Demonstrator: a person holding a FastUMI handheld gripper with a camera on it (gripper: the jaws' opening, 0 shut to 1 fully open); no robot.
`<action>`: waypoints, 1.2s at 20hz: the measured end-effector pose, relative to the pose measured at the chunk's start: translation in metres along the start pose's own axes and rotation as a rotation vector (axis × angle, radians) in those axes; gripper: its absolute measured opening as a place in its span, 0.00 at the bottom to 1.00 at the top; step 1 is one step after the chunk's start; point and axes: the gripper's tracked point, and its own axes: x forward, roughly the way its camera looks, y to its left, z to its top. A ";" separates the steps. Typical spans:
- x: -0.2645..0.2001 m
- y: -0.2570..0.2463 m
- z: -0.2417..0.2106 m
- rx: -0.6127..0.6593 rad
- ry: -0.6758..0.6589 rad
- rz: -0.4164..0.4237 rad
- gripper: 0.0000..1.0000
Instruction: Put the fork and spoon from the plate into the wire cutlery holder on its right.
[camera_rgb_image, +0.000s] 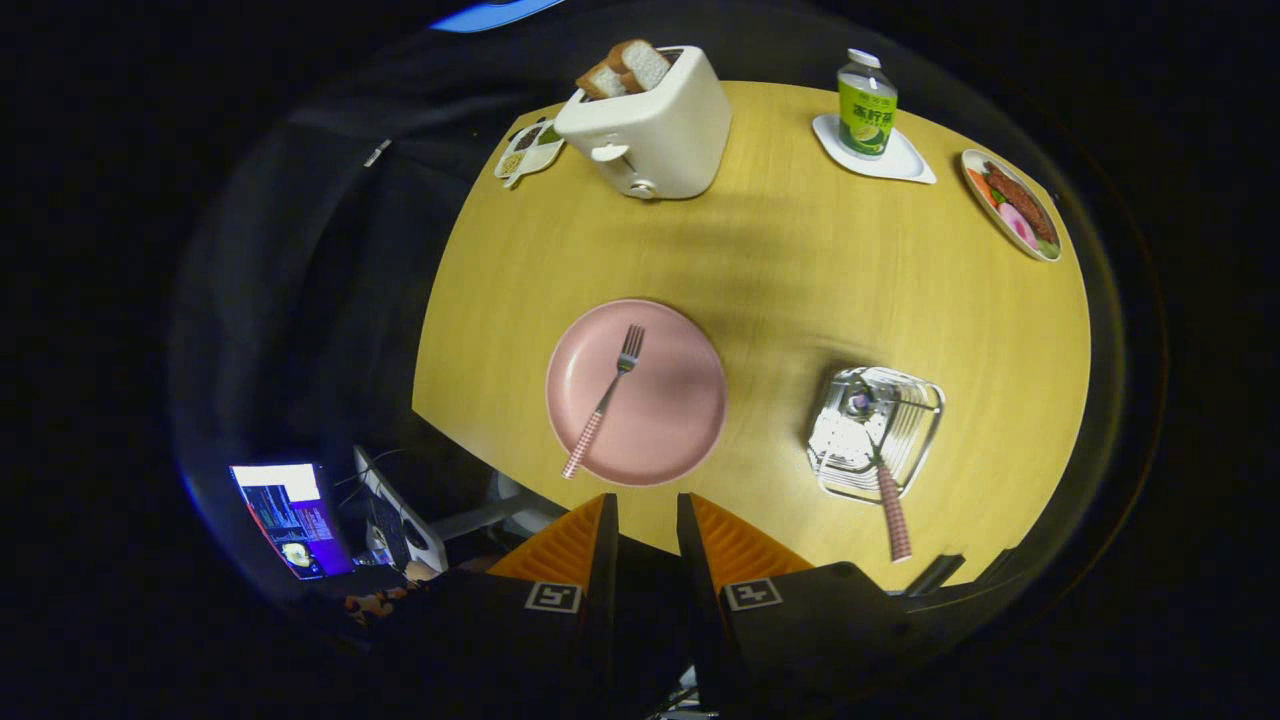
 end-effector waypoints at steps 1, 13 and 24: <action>0.012 0.011 0.000 0.009 0.000 0.007 0.37; 0.139 0.043 -0.002 0.190 0.047 -0.026 0.37; 0.195 0.034 -0.012 0.210 0.097 -0.100 0.37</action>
